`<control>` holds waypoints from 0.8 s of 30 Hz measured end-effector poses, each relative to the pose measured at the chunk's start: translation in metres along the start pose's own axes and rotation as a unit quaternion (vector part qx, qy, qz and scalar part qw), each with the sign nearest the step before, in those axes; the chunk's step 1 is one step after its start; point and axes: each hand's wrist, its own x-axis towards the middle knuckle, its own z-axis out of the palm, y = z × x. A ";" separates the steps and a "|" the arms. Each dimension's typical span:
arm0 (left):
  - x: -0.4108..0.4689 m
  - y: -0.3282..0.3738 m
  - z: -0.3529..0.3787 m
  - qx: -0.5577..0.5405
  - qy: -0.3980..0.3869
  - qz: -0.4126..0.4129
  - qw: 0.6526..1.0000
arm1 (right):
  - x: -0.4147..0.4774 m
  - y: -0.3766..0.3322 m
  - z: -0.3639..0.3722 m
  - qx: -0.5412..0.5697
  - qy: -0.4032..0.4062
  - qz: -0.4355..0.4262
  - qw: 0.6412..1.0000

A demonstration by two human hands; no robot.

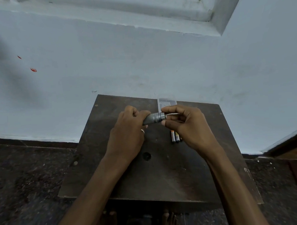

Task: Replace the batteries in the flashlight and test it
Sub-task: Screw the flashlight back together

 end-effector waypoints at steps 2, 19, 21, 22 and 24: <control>0.000 0.000 0.000 -0.002 -0.001 0.001 1.000 | 0.000 0.001 0.001 -0.001 -0.003 -0.001 1.000; 0.000 -0.001 0.004 0.013 -0.007 0.022 1.000 | 0.000 0.001 0.008 -0.071 0.023 0.061 0.995; 0.000 -0.001 0.005 0.011 -0.007 0.030 0.999 | 0.001 -0.001 0.008 -0.065 0.029 0.072 0.995; 0.000 -0.002 0.005 0.010 -0.006 0.033 0.999 | 0.000 -0.002 0.009 -0.069 0.032 0.073 0.994; 0.000 -0.002 0.005 0.009 -0.004 0.035 0.999 | 0.000 -0.001 0.010 -0.088 0.049 0.069 0.993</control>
